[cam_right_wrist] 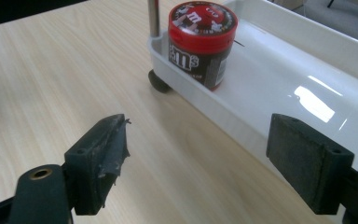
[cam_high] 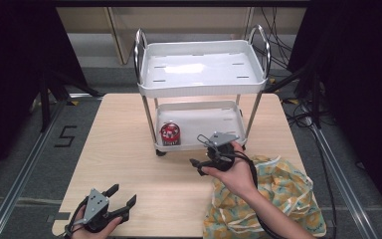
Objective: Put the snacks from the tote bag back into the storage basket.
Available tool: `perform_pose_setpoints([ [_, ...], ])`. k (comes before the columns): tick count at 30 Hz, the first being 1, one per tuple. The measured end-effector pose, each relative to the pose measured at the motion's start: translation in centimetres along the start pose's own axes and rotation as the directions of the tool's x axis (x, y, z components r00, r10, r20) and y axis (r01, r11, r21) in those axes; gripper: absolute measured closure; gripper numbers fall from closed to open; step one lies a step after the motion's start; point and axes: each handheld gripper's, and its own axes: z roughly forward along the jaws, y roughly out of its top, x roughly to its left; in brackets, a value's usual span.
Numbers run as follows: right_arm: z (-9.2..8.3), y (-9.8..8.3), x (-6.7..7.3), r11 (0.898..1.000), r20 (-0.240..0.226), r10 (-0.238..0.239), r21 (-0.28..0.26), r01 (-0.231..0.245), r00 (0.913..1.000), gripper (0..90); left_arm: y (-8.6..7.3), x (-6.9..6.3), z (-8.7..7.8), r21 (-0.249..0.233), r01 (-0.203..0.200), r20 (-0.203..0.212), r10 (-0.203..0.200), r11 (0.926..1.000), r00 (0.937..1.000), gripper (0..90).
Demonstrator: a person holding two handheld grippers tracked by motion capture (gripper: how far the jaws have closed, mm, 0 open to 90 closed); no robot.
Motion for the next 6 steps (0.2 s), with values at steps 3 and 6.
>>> perform_pose_setpoints([
  [3, -0.5, -1.3, -0.1, 1.0, 0.007, 0.001, -0.023, -0.001, 1.0, 21.6, 0.0, 0.0, 0.1, -0.003, 0.005, 0.001, -0.005, 1.0, 1.0, 27.9],
  [6, -0.7, -2.1, -0.2, 0.999, 0.001, 0.009, -0.031, -0.009, 1.0, 21.9, 0.0, 0.0, 0.1, -0.005, 0.003, 0.001, -0.003, 1.0, 1.0, 27.9],
])
